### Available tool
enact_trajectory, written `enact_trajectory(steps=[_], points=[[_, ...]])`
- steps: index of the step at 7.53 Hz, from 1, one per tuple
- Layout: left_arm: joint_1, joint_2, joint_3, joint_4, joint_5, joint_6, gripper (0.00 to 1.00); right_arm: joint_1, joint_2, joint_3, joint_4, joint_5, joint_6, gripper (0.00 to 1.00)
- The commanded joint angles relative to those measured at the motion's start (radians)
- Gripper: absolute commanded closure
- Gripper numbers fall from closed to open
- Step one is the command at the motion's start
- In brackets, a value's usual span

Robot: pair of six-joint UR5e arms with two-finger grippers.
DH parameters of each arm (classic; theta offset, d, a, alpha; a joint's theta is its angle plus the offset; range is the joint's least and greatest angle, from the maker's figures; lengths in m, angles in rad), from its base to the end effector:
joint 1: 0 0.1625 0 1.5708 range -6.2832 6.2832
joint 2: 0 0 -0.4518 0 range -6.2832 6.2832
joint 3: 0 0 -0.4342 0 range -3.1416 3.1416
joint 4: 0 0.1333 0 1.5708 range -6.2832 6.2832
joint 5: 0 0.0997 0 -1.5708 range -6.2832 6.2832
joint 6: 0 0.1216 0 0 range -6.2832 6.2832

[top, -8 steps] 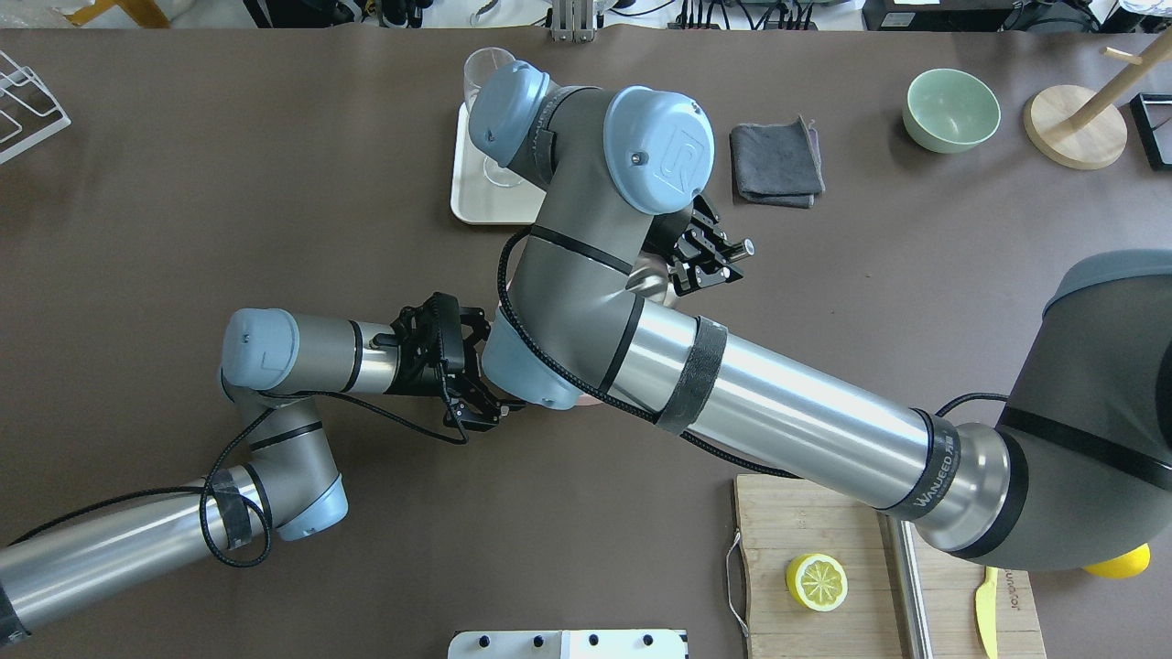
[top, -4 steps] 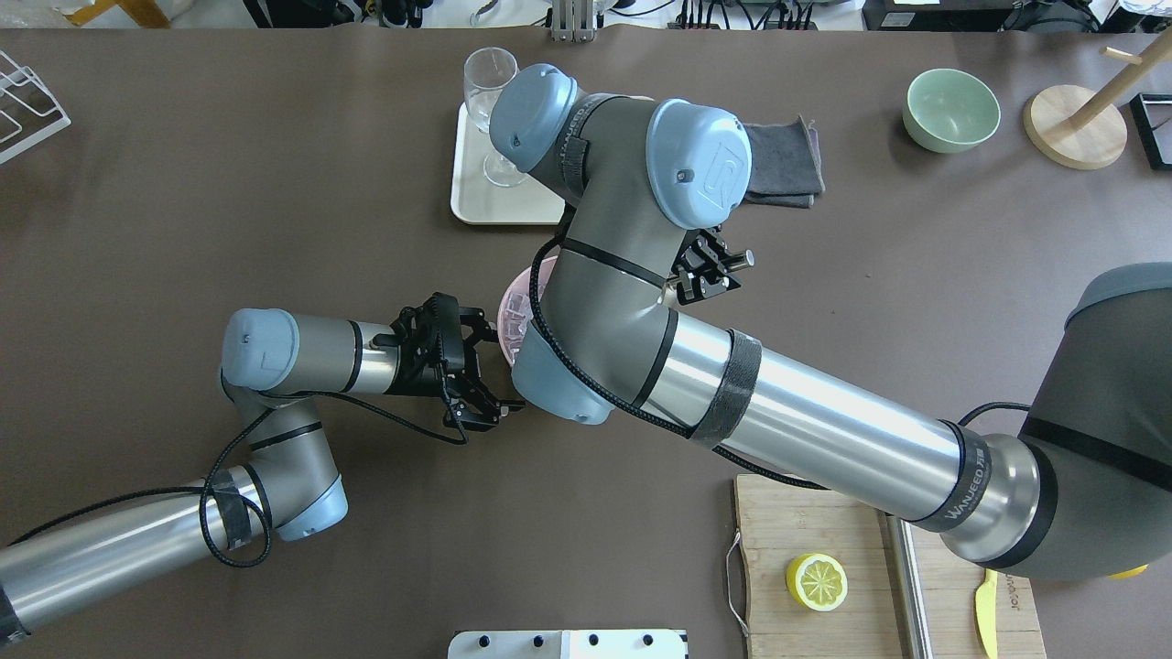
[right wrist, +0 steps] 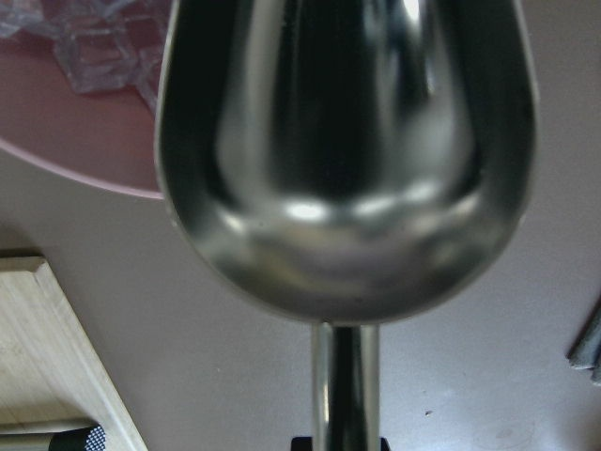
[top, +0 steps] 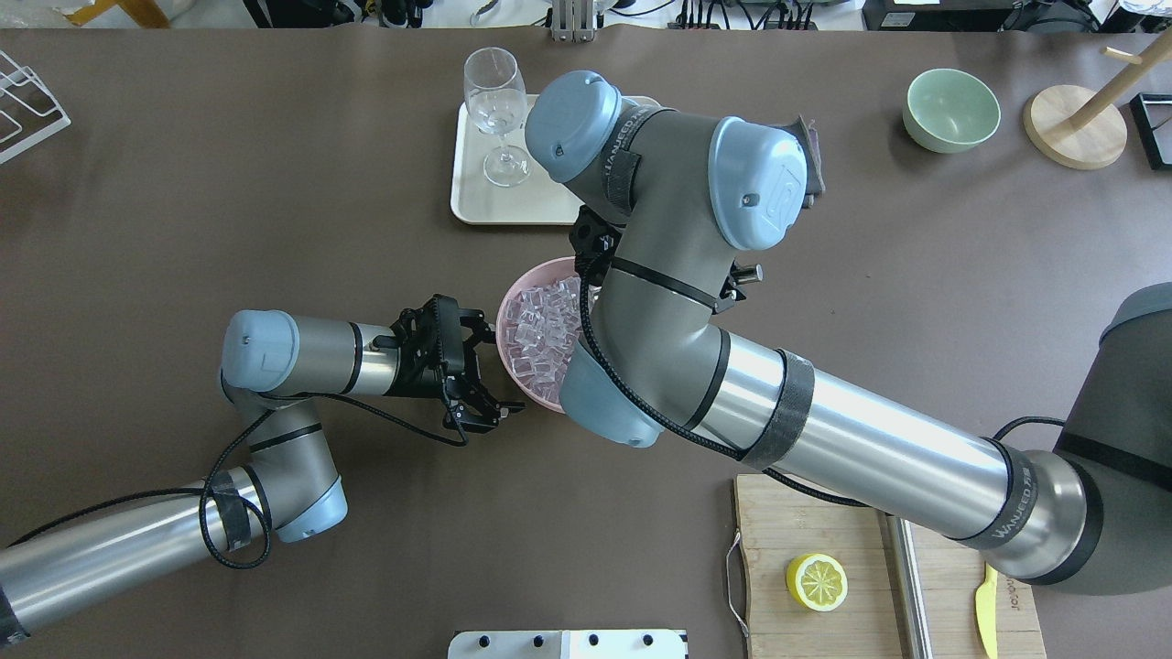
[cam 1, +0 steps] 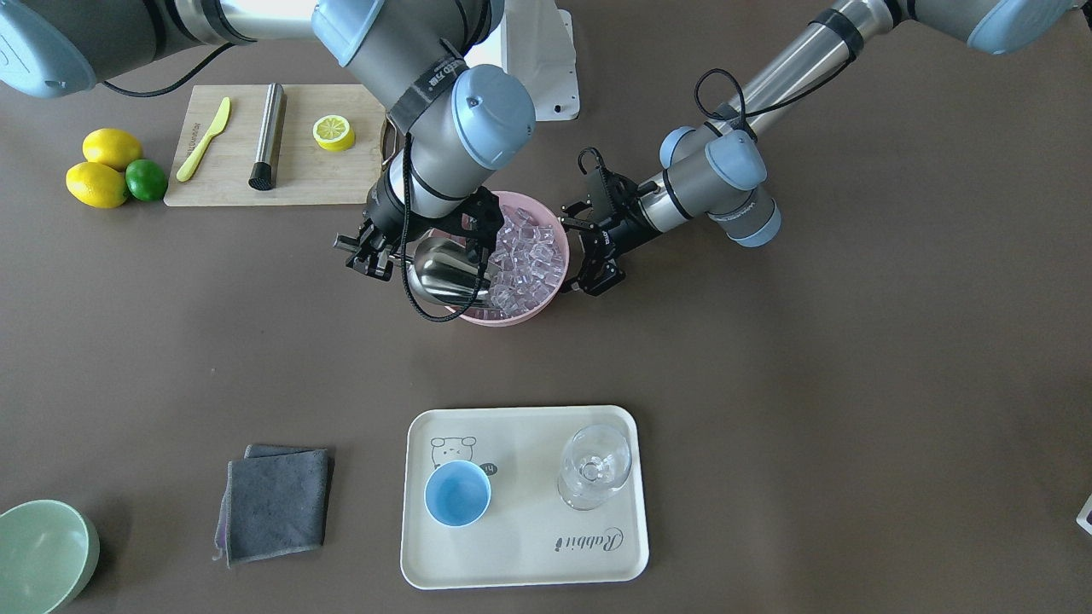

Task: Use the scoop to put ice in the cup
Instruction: 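Lower the scoop into the ice cubes with the right gripper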

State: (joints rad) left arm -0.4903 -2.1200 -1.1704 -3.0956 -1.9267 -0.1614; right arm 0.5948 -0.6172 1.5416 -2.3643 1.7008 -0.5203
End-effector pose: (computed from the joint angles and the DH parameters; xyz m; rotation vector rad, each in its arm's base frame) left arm 0.6350 -0.4420 0.3726 1.2528 1.2438 0.9782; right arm -0.5508 -0.5146 0.1839 0.1079 -0.1717 -1.5002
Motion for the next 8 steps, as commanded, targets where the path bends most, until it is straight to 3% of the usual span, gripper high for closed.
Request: enact_trajectory(steps=[1, 8], points=[[-0.002, 0.0, 0.0, 0.0, 0.0, 0.0, 0.03, 0.0, -0.039, 0.023, 0.075, 0.02, 0.063, 1.0], [0.001, 0.003, -0.002, 0.0, 0.0, 0.0, 0.03, 0.0, -0.121, 0.141, 0.122, 0.082, 0.169, 1.0]])
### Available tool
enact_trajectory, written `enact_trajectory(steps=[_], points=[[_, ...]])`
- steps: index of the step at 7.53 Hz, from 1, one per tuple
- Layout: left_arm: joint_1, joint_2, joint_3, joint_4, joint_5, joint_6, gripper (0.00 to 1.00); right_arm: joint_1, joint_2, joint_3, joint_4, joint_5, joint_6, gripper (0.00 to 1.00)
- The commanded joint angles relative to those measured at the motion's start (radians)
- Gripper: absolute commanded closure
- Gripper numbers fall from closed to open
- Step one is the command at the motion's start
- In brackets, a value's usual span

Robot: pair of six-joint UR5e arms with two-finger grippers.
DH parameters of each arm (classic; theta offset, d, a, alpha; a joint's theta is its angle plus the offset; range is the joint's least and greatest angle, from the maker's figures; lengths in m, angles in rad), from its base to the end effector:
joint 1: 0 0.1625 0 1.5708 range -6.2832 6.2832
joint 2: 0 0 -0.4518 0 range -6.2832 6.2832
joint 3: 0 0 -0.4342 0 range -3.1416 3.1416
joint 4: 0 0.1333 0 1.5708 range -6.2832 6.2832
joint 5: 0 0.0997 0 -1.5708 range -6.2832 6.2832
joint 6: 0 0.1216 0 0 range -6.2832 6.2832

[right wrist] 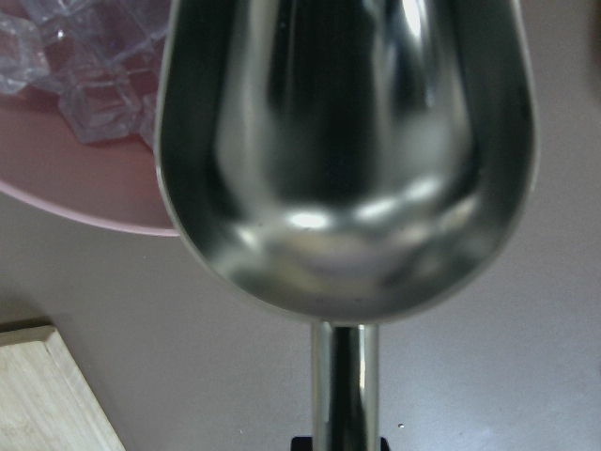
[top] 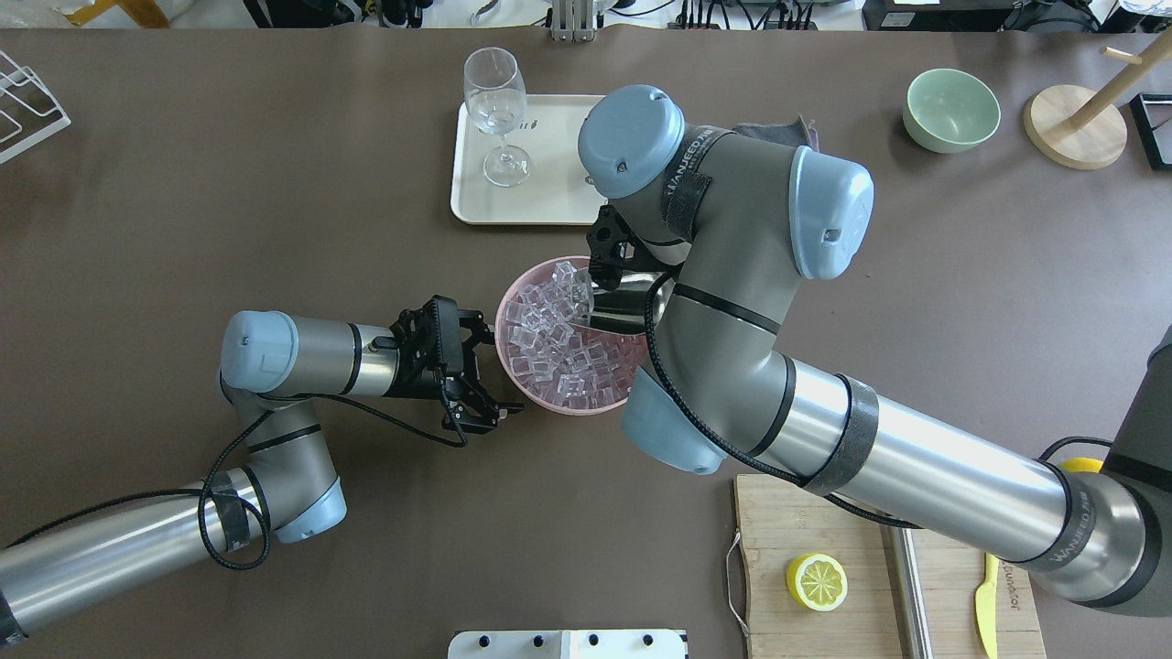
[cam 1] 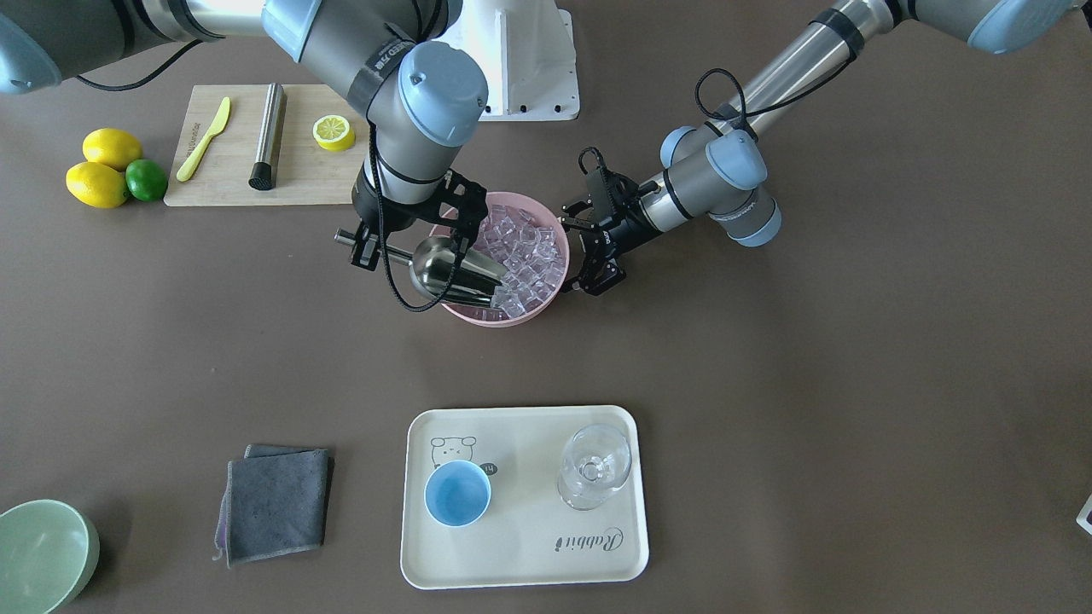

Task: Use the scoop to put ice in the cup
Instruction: 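Lower the scoop into the ice cubes with the right gripper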

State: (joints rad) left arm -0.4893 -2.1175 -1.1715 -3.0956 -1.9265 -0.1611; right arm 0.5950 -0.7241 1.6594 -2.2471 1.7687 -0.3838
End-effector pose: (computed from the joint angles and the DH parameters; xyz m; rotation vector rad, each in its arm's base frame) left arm 0.6349 -0.4411 0.3739 1.2514 1.2436 0.9791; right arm -0.5375 -0.4959 0.2021 0.2054 -0.2857 -1.3724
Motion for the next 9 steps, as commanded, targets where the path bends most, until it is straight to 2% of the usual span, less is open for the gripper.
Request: enact_trajectory(steps=[1, 4, 9], points=[[0.0, 0.001, 0.0, 0.0, 0.0, 0.0, 0.03, -0.001, -0.021, 0.02, 0.047, 0.027, 0.058, 1.0], [0.0, 0.001, -0.002, 0.0, 0.0, 0.0, 0.03, -0.001, -0.026, 0.017, 0.102, 0.044, 0.123, 1.0], [0.0, 0.001, -0.002, 0.0, 0.001, 0.0, 0.03, -0.001, -0.026, 0.017, 0.1, 0.046, 0.139, 1.0]])
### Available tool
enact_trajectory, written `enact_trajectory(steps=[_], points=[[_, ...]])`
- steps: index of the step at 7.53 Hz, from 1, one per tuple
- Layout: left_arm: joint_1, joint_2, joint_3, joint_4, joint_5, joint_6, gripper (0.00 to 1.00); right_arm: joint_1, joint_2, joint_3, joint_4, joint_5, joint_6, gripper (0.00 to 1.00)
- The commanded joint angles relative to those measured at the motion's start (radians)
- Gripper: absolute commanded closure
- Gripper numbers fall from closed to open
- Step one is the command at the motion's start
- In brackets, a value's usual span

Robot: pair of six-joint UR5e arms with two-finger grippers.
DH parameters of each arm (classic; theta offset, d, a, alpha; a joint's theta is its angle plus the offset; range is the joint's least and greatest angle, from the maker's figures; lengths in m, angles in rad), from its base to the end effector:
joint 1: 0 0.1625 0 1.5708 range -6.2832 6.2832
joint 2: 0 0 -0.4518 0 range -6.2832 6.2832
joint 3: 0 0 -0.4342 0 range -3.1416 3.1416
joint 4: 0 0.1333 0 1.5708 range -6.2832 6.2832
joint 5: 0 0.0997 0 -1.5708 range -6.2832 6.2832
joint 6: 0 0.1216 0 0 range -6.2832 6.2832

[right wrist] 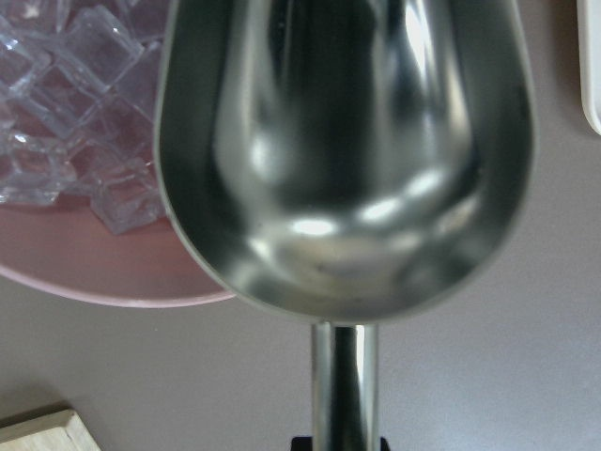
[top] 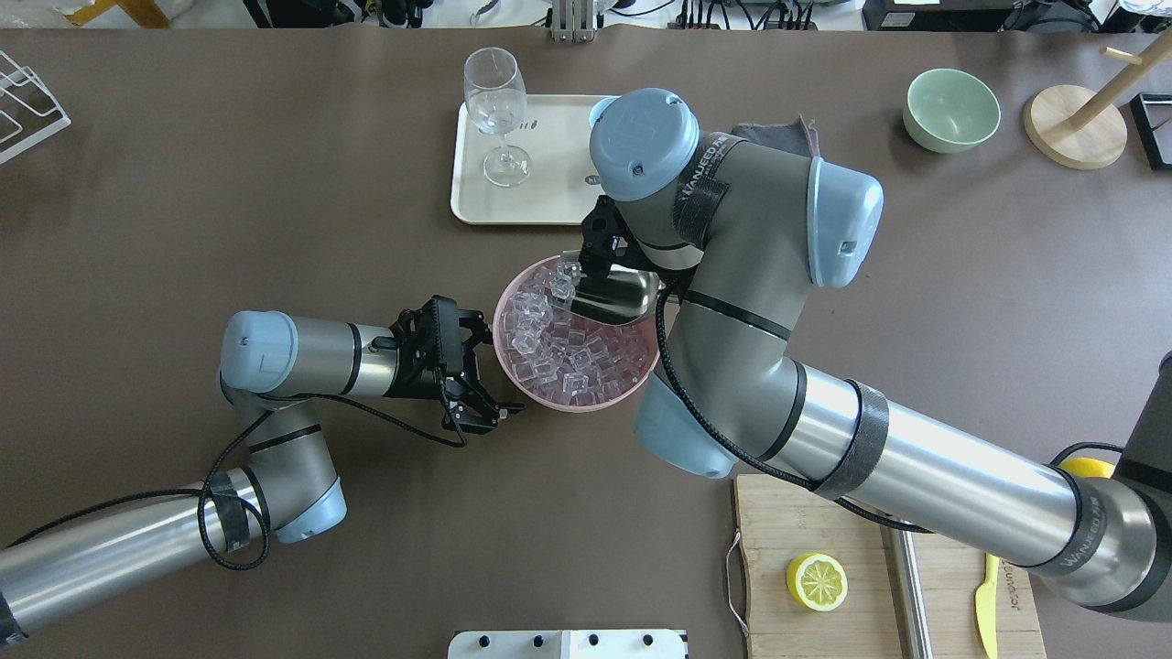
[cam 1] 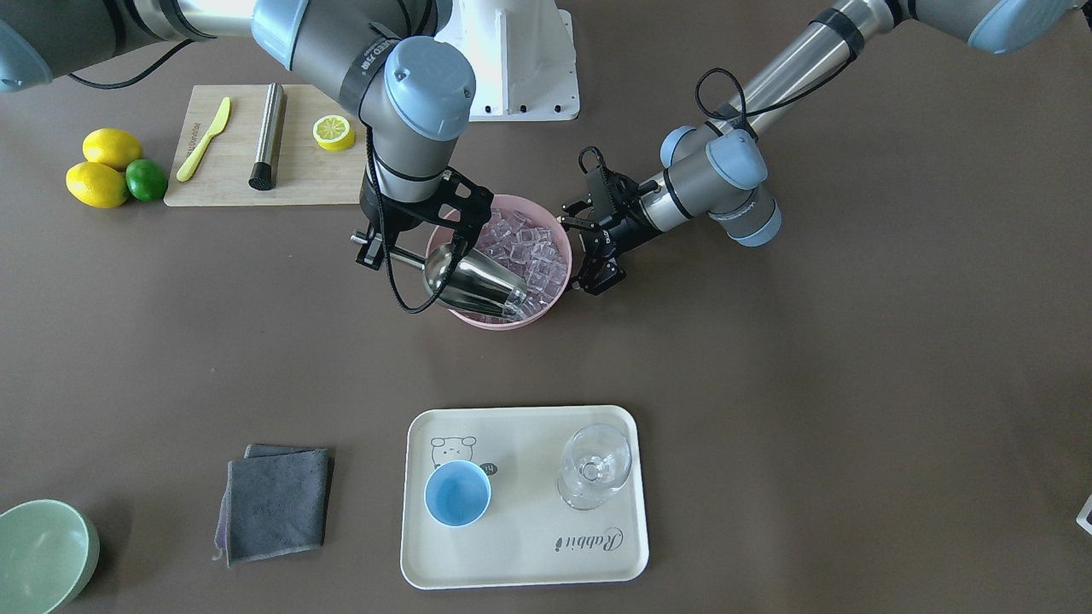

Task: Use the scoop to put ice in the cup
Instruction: 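Push the scoop through the ice cubes to fill it with the right gripper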

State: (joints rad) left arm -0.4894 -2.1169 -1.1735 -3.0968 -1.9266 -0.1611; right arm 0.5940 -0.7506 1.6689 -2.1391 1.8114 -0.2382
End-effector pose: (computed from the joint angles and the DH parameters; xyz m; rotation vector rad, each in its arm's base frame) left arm 0.6343 -0.4409 0.3732 1.2538 1.2449 0.9789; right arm -0.5451 -0.4940 0.2024 0.2551 -0.3715 -1.2380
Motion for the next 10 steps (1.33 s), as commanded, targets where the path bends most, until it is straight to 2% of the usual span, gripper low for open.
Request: enact_trajectory(steps=[1, 9, 10], points=[[0.0, 0.002, 0.0, 0.001, 0.001, -0.002, 0.03, 0.0, 0.001, 0.005, -0.01, 0.003, -0.009, 1.0], [-0.023, 0.003, 0.0, 0.013, -0.014, -0.003, 0.03, -0.025, 0.028, 0.003, -0.047, 0.026, -0.044, 1.0], [-0.034, 0.002, 0.0, 0.017, -0.041, -0.003, 0.03, -0.033, 0.033, -0.014, -0.047, 0.026, -0.046, 1.0]])
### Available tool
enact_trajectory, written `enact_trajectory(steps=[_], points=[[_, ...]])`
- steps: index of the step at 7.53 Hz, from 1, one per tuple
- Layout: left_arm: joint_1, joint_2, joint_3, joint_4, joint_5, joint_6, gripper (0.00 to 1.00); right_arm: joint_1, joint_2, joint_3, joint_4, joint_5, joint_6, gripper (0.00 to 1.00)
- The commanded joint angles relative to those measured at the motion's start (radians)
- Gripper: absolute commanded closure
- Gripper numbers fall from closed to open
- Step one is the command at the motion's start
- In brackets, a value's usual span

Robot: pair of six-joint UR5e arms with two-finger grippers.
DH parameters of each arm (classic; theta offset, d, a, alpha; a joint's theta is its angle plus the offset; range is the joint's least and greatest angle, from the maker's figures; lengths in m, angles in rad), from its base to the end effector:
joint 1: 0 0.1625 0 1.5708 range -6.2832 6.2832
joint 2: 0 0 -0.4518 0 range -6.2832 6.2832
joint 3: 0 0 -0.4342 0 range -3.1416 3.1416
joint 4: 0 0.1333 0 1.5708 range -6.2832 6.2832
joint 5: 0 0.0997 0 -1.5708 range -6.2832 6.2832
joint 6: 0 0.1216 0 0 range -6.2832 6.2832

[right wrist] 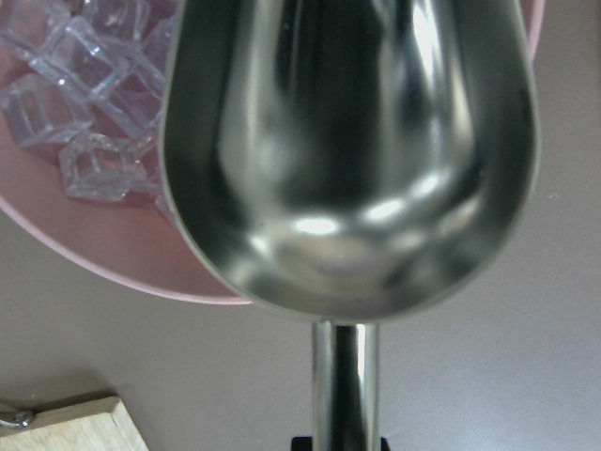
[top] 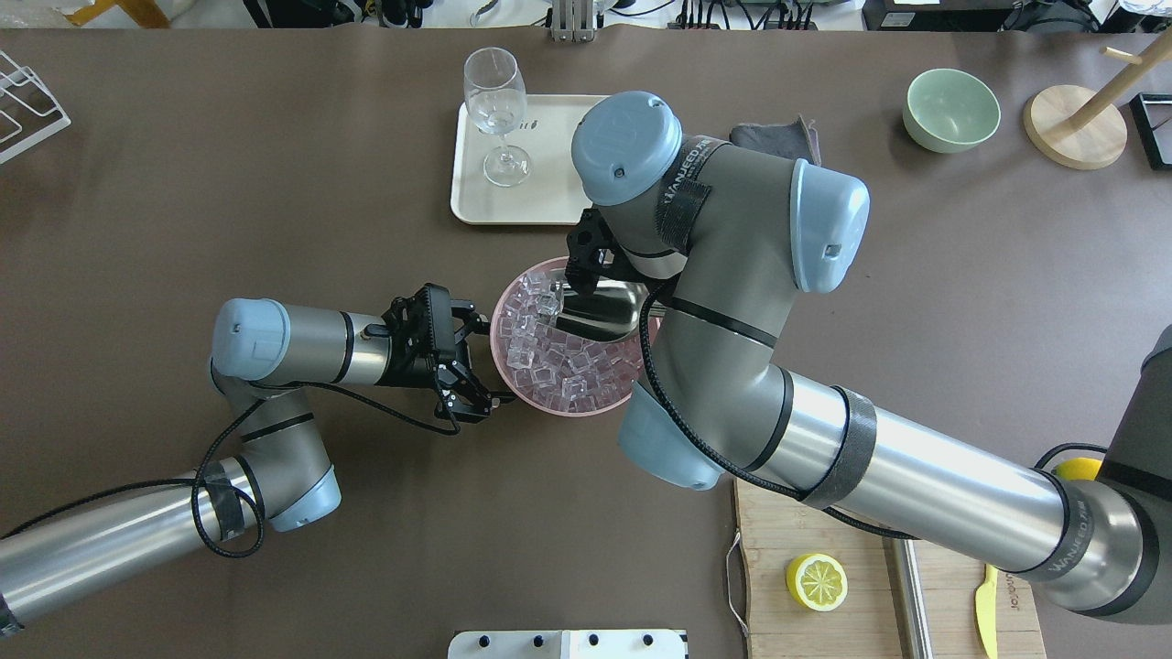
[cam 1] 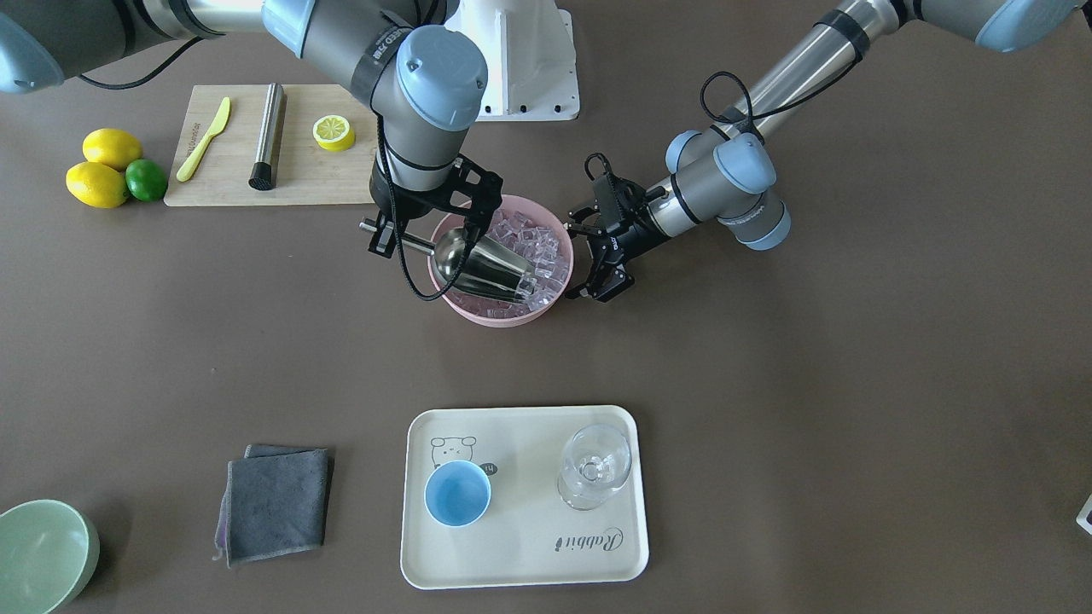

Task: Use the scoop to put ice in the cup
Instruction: 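Push the scoop through the ice cubes to fill it with the right gripper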

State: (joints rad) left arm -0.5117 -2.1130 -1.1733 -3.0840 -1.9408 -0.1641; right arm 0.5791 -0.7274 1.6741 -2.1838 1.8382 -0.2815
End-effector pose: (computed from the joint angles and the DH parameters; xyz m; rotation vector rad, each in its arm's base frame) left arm 0.6251 -0.4535 0.3777 1.2407 1.2309 0.9737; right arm -0.5504 -0.4808 0.1887 0.2354 -0.3911 -1.2974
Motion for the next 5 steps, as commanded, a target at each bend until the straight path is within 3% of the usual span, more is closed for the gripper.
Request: enact_trajectory(steps=[1, 5], points=[[-0.013, -0.002, 0.0, 0.004, -0.029, 0.0, 0.03, -0.019, 0.01, -0.014, 0.002, -0.001, 0.001, 1.0], [-0.008, -0.002, 0.0, 0.005, -0.029, 0.002, 0.03, -0.019, -0.023, -0.001, 0.1, -0.002, 0.028, 1.0]])
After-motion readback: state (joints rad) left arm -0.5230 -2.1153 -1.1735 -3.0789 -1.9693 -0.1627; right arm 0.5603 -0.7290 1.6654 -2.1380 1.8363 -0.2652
